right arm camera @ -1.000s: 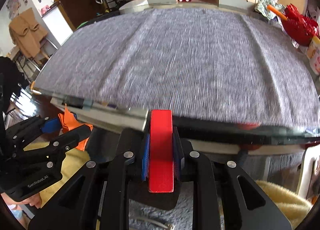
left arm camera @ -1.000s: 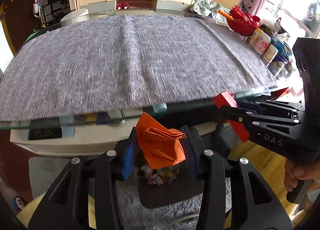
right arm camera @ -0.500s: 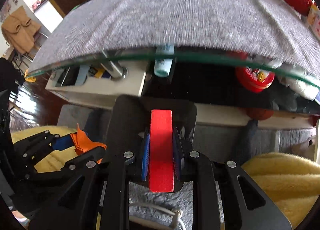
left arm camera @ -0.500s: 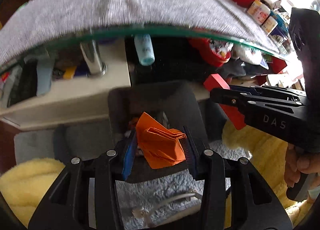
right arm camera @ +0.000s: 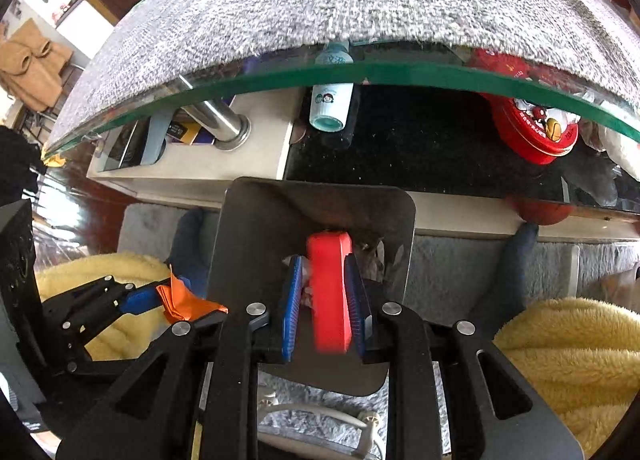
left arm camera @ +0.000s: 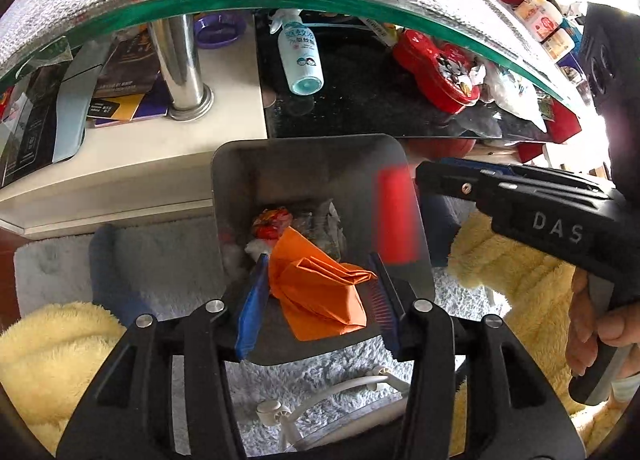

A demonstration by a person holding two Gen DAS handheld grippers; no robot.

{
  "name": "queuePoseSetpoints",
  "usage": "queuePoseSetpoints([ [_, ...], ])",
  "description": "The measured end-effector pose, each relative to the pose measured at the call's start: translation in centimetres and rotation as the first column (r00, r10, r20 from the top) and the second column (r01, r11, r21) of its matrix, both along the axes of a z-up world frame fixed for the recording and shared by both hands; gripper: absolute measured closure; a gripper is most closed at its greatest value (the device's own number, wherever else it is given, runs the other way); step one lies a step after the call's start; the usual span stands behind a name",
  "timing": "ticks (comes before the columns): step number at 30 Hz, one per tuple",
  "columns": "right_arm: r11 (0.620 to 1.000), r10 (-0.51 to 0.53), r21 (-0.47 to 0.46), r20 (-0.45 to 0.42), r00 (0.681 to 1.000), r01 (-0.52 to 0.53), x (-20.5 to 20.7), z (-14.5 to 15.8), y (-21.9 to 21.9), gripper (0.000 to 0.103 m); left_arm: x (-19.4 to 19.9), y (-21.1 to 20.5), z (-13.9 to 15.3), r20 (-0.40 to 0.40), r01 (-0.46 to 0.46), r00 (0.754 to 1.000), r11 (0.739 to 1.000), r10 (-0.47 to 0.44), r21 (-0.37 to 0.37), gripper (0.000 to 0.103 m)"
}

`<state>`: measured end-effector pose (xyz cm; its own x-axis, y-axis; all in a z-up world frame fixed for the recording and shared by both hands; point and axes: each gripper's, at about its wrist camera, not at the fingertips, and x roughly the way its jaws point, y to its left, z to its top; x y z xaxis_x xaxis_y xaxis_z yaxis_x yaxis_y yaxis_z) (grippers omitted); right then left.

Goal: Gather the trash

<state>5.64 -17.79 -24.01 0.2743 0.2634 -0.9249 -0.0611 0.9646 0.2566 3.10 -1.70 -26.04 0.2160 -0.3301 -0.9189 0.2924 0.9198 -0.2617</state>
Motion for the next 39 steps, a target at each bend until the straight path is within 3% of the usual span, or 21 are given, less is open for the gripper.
queuePoseSetpoints([
  [7, 0.998, -0.057, 0.002, 0.052, 0.997, 0.057, -0.1, 1.7, -1.8, 0.045, 0.2, 0.9, 1.2, 0.04, -0.034, 0.999, 0.999, 0.033, 0.026, 0.025],
  [11, 0.995, -0.102, -0.002, 0.11, 0.989, 0.103, -0.7, 3.5, -3.4, 0.023, -0.2, 1.6, 3.1, 0.105, -0.057, 0.993, 0.997, 0.053, 0.044, 0.008],
  [16, 0.987, -0.153, -0.02, 0.222, 0.963, 0.162, -2.1, 7.1, -5.5, 0.004, -1.0, 2.8, 6.5, 0.2, -0.099, 0.976, 0.994, 0.09, 0.038, 0.008],
  [21, 0.978, -0.173, -0.055, 0.322, 0.931, 0.201, -3.5, 10.6, -6.8, 0.003, -1.6, 3.5, 10.2, 0.287, -0.143, 0.948, 0.99, 0.135, 0.007, 0.008],
  [24, 0.971, -0.179, -0.074, 0.415, 0.892, 0.229, -4.9, 13.2, -7.3, 0.003, -2.3, 3.8, 13.3, 0.387, -0.177, 0.908, 0.984, 0.163, 0.001, 0.008],
  [26, 0.962, -0.192, -0.088, 0.457, 0.868, 0.259, -5.5, 14.6, -7.6, 0.003, -2.9, 3.9, 15.7, 0.461, -0.186, 0.869, 0.982, 0.179, -0.03, 0.008],
  [30, 0.945, -0.219, -0.078, 0.57, 0.792, 0.317, -7.5, 18.1, -8.1, 0.003, -4.4, 3.9, 20.6, 0.597, -0.2, 0.778, 0.978, 0.195, -0.058, 0.008],
  [36, 0.933, -0.205, -0.078, 0.688, 0.696, 0.351, -9.7, 22.7, -8.4, 0.003, -5.6, 4.0, 25.7, 0.693, -0.227, 0.69, 0.972, 0.207, -0.064, 0.008],
  [39, 0.926, -0.202, -0.082, 0.716, 0.668, 0.369, -10.5, 24.2, -8.2, 0.003, -5.9, 4.1, 27.8, 0.727, -0.244, 0.652, 0.968, 0.214, -0.066, 0.008],
])
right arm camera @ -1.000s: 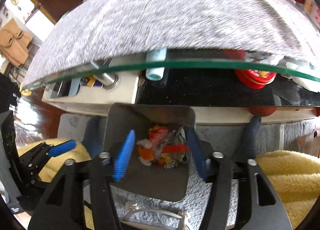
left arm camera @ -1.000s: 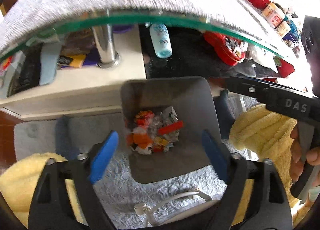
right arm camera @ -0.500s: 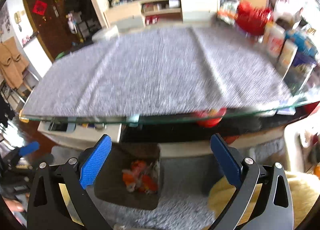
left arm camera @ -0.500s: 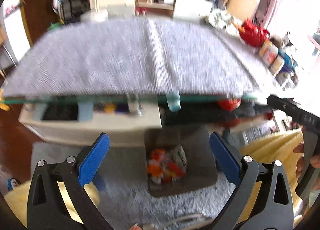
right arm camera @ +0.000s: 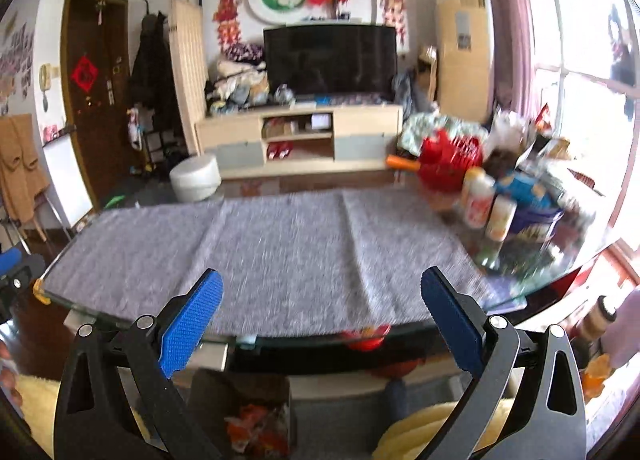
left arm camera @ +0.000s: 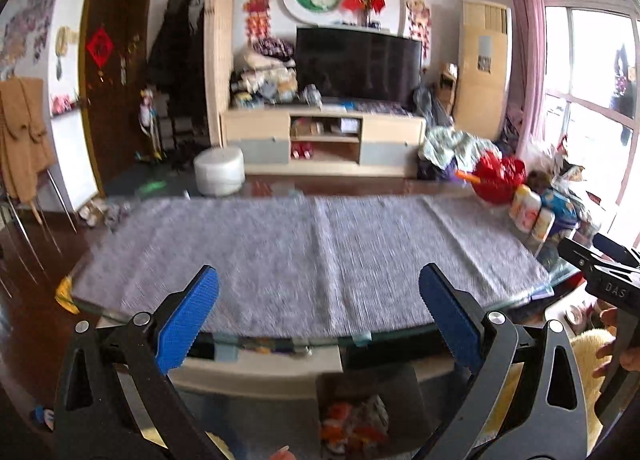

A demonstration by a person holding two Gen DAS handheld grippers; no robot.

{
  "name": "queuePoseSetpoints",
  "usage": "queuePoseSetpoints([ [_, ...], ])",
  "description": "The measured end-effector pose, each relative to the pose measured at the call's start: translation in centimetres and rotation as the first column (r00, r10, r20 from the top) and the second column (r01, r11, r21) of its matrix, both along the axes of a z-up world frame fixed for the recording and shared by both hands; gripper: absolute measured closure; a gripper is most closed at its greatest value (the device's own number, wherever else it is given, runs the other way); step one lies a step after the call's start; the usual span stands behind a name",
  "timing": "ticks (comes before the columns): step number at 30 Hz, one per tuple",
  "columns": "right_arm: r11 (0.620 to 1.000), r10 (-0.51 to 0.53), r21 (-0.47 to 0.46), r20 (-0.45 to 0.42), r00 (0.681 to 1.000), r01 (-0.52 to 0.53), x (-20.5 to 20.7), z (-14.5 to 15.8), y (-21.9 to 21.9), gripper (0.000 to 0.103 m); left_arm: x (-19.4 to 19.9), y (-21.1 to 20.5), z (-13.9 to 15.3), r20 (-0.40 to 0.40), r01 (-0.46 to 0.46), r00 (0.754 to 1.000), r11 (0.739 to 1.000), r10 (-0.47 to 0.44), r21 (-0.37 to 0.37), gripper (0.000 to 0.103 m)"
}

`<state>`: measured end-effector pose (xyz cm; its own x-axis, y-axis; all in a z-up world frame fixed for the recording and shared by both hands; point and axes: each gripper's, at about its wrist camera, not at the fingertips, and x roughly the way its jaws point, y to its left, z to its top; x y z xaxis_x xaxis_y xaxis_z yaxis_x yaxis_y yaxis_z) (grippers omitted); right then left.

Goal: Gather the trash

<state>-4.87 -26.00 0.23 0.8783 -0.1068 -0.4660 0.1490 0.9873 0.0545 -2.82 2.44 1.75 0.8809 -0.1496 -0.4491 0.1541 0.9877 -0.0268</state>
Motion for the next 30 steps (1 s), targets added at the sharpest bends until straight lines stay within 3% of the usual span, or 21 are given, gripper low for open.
queuePoseSetpoints([
  [4, 1.0, -0.015, -0.019, 0.046, 0.999, 0.016, -0.9, 1.5, 0.2, 0.003, -1.0, -0.3, 2.4, 0.066, -0.018, 0.998, 1.0, 0.017, 0.024, 0.008],
  [10, 0.998, -0.024, -0.056, 0.068, 0.997, 0.028, -2.2, 2.5, 1.5, 0.003, -2.0, -0.9, 3.7, 0.105, -0.036, 0.994, 0.999, 0.034, 0.015, 0.008],
  [21, 0.999, -0.011, -0.034, 0.024, 1.0, 0.012, -2.1, 2.0, 2.4, 0.003, -1.7, -0.2, 2.0, 0.039, -0.055, 0.998, 0.999, 0.055, -0.001, 0.008],
  [30, 0.999, -0.005, -0.038, 0.009, 1.0, 0.005, -1.7, 1.6, 2.8, 0.003, -1.5, -0.1, 1.7, 0.034, -0.051, 0.998, 0.999, 0.05, 0.003, 0.008],
])
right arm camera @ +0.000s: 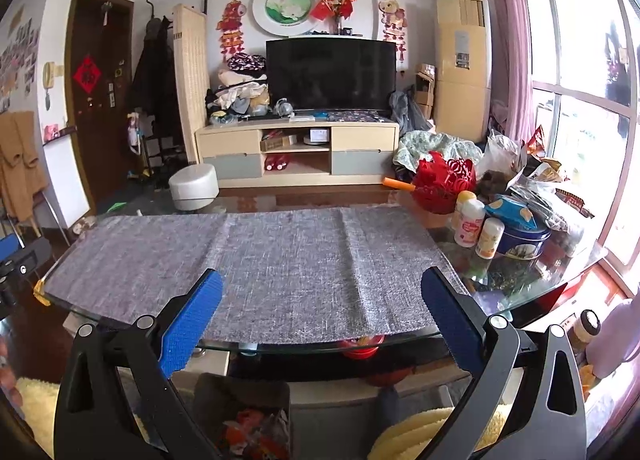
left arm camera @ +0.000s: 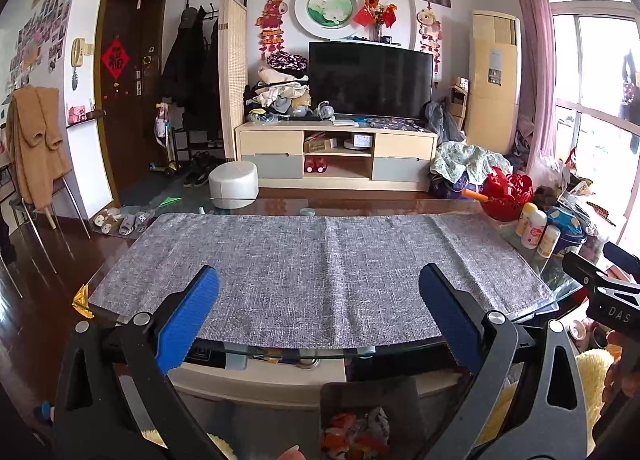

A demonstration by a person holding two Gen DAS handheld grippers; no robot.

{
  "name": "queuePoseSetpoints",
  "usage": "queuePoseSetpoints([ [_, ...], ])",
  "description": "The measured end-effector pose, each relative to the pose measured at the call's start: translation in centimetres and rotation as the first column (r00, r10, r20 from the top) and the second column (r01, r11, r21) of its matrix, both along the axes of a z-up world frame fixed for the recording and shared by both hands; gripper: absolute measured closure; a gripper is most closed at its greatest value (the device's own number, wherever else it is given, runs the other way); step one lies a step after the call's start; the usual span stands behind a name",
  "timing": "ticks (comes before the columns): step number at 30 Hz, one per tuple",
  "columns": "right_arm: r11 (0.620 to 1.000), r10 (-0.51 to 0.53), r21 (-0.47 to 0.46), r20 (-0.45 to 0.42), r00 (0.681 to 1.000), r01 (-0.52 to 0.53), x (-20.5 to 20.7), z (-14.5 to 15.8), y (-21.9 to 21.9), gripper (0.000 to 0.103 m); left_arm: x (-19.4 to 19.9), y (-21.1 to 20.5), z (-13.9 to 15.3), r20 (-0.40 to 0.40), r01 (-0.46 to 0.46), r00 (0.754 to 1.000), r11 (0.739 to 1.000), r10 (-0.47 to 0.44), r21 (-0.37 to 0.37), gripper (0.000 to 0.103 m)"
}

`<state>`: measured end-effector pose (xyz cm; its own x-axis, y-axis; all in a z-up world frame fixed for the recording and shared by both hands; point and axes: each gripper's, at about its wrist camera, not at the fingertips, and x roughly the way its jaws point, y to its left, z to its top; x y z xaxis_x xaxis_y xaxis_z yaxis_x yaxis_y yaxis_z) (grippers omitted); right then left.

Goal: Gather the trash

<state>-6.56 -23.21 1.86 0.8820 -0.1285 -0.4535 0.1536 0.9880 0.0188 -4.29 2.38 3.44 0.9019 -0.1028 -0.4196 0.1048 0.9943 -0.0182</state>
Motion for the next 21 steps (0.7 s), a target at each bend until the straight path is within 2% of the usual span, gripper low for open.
queuePoseSetpoints([
  [21, 1.0, 0.002, 0.022, -0.01, 1.0, -0.002, 0.13, -0.08, 0.04, 0.003, 0.23, -0.07, 0.05, -0.005, 0.02, 1.0, 1.0, -0.02, 0.001, 0.008],
])
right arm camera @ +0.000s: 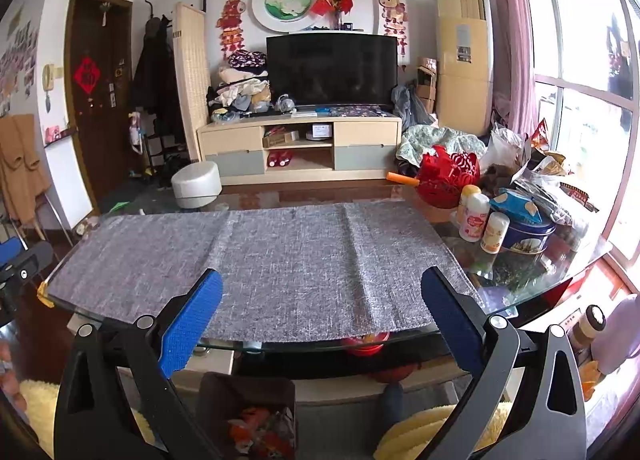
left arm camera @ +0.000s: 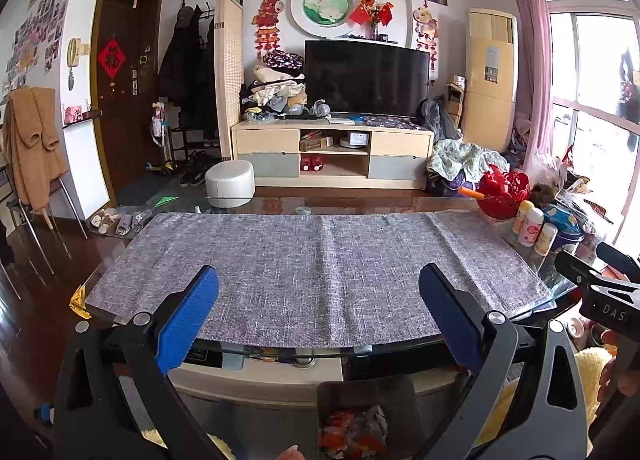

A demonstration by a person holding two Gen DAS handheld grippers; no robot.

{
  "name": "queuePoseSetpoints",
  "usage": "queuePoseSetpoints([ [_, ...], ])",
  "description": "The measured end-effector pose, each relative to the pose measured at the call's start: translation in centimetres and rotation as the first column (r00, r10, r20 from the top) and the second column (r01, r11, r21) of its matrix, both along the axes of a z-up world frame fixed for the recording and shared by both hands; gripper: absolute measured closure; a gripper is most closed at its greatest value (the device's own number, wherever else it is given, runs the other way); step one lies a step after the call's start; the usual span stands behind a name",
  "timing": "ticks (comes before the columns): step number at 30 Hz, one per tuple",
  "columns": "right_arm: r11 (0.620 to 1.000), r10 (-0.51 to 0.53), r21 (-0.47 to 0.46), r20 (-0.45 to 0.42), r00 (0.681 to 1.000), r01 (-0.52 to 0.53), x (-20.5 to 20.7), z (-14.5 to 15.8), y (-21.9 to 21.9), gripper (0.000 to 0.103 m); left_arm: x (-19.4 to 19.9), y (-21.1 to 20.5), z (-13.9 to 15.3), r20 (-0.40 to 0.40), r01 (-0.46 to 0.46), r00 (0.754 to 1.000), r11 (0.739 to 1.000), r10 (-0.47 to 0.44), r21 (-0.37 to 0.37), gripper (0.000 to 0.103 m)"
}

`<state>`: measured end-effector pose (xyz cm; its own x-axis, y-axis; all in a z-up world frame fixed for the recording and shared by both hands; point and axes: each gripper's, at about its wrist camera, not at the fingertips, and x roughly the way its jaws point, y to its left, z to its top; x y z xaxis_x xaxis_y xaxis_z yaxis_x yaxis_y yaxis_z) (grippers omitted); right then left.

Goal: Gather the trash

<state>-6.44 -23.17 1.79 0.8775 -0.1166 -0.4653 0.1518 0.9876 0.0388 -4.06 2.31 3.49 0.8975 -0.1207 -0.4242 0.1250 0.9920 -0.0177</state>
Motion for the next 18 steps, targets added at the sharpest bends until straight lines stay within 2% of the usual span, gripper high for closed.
queuePoseSetpoints([
  [18, 1.0, -0.004, 0.009, 0.006, 1.0, 0.003, -0.17, 0.12, 0.22, 0.003, -0.28, -0.01, 0.18, 0.005, 0.005, 1.0, 1.0, -0.005, -0.006, 0.008],
])
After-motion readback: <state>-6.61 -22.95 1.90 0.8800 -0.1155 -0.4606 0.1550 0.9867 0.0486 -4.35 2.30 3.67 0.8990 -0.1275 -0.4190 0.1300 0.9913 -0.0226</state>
